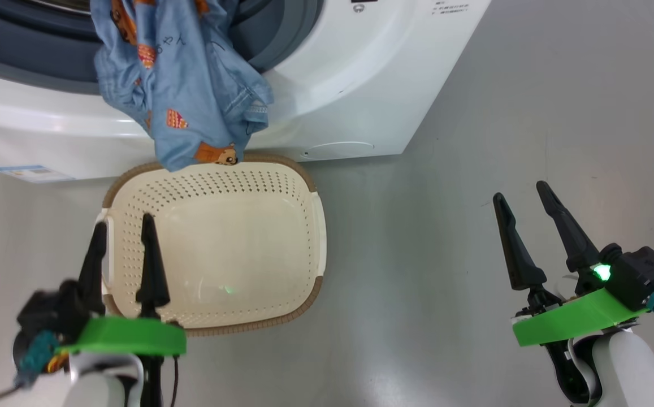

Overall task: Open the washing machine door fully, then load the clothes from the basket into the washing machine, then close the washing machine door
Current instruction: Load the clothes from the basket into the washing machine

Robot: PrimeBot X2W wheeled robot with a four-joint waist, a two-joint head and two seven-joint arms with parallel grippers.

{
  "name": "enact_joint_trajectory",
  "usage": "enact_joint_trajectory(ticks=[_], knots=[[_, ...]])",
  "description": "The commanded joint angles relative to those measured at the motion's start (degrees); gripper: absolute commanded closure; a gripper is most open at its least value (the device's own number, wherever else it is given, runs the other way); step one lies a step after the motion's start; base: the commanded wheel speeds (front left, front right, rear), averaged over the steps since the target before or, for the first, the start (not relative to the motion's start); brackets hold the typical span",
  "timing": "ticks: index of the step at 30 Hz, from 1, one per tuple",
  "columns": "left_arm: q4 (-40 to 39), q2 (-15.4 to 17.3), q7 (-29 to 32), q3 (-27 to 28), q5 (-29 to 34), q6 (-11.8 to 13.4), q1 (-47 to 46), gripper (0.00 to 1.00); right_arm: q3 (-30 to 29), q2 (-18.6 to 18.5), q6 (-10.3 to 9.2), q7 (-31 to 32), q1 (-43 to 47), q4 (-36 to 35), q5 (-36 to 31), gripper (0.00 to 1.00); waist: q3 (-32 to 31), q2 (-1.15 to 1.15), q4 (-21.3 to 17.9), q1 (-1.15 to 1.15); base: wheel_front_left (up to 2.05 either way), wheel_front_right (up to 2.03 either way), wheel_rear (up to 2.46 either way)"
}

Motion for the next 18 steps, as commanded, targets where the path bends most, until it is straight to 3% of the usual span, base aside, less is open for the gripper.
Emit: enact_joint_trajectory(ticks=[1, 9, 18], knots=[[-1.88, 1.5, -0.3, 1.58, -0.16, 0.36, 1.27, 0.0, 1.21, 0.09, 0.09, -0.27, 1.35, -1.51, -0.46, 0.0, -0.25, 0.0, -0.12, 0.0, 0.0, 0.0, 0.0], [-8.8, 1.55, 0.91, 0.3, -0.3, 2.0, 7.08, 0.0, 0.84, 0.32, 0.09, -0.27, 2.0, -1.55, -0.41, 0.0, -0.96, 0.0, 0.1, 0.0, 0.0, 0.0, 0.0], [-10.41, 1.65, 1.72, -0.02, -0.8, 2.72, 8.32, 0.0, 1.4, 0.36, 0.09, -0.27, 2.21, -1.34, -0.22, 0.0, -1.4, 0.0, -0.01, 0.0, 0.0, 0.0, 0.0]])
